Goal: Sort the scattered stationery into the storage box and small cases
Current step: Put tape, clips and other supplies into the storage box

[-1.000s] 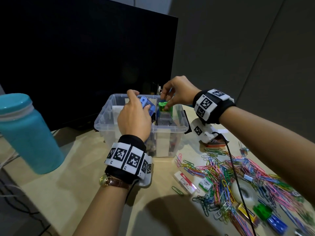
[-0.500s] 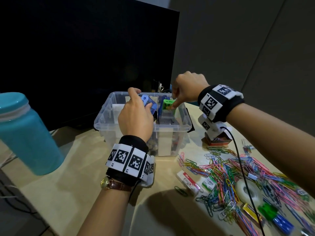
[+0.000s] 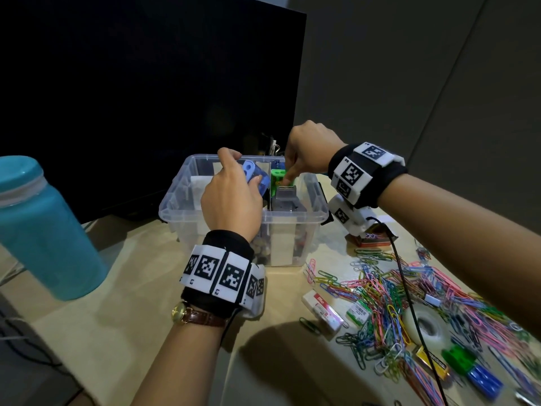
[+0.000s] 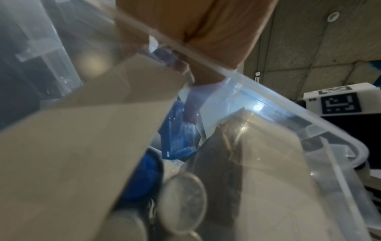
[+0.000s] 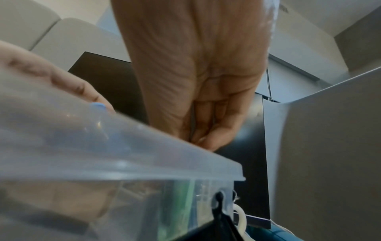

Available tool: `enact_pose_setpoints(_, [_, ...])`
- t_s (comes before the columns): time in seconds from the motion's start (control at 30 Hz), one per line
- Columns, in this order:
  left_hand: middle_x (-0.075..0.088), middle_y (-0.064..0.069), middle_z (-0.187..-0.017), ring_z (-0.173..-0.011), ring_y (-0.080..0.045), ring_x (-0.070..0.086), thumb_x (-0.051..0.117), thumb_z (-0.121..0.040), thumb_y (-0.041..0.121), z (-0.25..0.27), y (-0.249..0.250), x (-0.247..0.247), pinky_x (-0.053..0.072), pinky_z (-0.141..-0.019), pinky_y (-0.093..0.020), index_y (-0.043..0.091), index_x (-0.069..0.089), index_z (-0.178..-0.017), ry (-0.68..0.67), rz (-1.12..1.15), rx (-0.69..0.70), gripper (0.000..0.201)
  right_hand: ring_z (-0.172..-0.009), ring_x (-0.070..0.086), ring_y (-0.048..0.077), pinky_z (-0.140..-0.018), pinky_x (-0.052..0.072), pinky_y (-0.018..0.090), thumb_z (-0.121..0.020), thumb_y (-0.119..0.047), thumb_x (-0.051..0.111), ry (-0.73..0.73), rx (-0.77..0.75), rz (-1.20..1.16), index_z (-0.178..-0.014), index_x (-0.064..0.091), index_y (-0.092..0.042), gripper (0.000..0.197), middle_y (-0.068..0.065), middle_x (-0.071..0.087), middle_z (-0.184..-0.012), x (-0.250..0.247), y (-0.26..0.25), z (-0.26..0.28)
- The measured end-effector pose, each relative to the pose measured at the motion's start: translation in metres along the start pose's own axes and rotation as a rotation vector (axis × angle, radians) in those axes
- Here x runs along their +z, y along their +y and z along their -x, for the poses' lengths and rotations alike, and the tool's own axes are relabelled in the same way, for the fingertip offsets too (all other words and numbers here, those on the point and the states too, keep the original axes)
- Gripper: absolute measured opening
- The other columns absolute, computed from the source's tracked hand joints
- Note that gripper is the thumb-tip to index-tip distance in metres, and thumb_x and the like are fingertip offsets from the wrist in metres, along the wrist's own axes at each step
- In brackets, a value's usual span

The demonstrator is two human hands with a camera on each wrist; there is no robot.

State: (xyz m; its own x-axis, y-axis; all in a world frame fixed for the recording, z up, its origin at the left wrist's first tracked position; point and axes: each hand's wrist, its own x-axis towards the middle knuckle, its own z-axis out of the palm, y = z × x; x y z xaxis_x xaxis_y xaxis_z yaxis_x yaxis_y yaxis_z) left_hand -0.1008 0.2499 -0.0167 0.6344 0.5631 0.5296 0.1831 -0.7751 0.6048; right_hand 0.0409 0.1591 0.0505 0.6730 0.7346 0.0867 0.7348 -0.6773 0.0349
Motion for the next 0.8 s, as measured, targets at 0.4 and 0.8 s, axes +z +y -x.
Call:
enact_pose_setpoints(0.4, [0.058,-0.006,-0.109,-0.086,-0.010,0.056,0.062,-0.093,0.015,-0.003,0.000,-0.003,0.039,-0.065,-0.013,0.008,0.040,-0.123,0.124,0.304,0.053,0.038,-0.098,0.056,0.002,-0.078,0.040,0.003,-0.072,-0.039,0.083,-0.001,-0.309,-0.295,-0.135,0.056,-0.022,0.071,-0.013,0.061,-0.116,-0.015,-0.005,0.016])
enact_pose_setpoints(0.8, [0.028,-0.010,-0.156,-0.145,-0.021,0.024,0.033,-0.104,0.035,-0.007,0.013,0.005,0.022,-0.116,-0.047,0.013,0.023,-0.150,-0.358,-0.028,0.185,0.052,-0.058,0.060,0.005,-0.061,0.057,0.024,-0.075,-0.029,0.082,0.092,-0.119,-0.194,-0.118,0.064,-0.008,0.052,-0.004,0.064,-0.086,-0.040,0.026,0.021])
